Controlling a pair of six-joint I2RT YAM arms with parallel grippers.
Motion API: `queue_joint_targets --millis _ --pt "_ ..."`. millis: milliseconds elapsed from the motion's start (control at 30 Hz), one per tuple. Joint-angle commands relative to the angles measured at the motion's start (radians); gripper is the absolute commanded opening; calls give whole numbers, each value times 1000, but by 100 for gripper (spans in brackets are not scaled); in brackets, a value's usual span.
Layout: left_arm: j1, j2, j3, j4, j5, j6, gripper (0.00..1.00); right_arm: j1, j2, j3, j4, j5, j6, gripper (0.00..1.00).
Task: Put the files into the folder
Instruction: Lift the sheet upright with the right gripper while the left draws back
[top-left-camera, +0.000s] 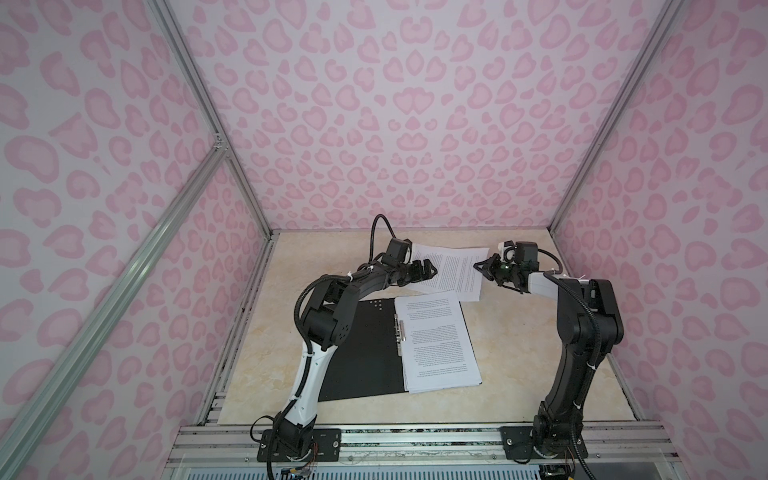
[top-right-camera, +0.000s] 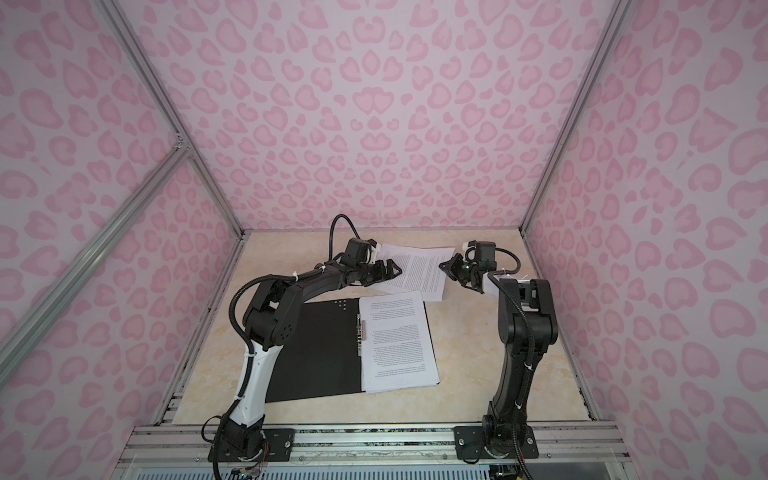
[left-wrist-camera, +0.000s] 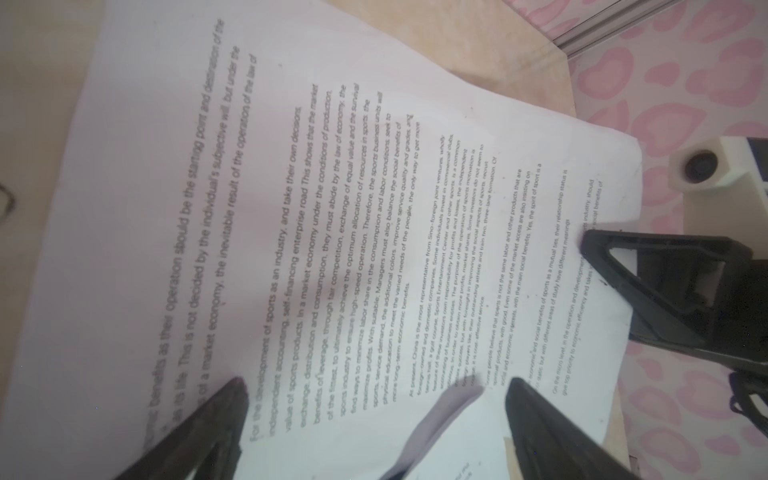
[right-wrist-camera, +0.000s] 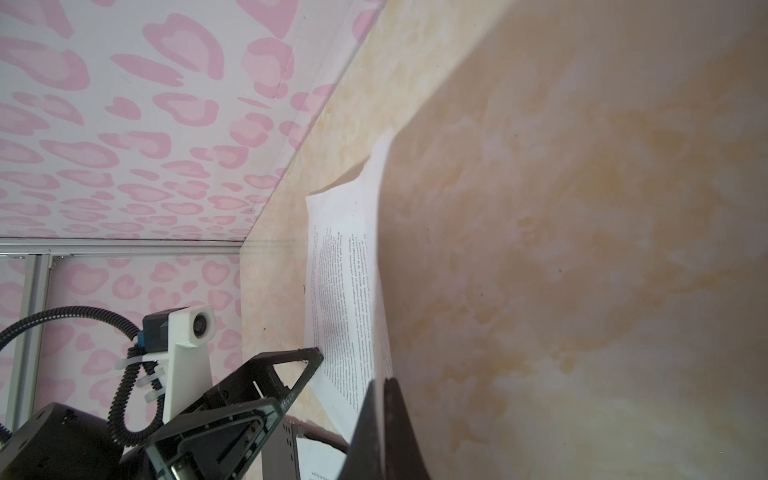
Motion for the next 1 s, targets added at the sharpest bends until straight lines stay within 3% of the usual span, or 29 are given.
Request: queue_joint_targets --millis 0,267,433,533,700,867,967 --pt "-3 -253 -72 234 -45 156 98 -2 -20 -15 -9 8 4 0" --pt "-8 -448 -418 797 -248 349 98 0 -54 -52 35 -13 53 0" --pt "-8 -518 -555 1035 -333 419 98 2 -70 -75 51 -18 72 0" --pt "-18 -596 -637 1085 -378 476 98 0 -110 -110 87 -7 85 0" --pt "-19 -764 -787 1041 -431 371 97 6 -176 -69 -49 67 -10 0" --pt "-23 -1003 -882 748 -481 156 98 10 -268 -26 -175 181 -82 0" --pt "-32 -1135 -888 489 -430 130 98 18 -359 -37 -204 257 -95 0"
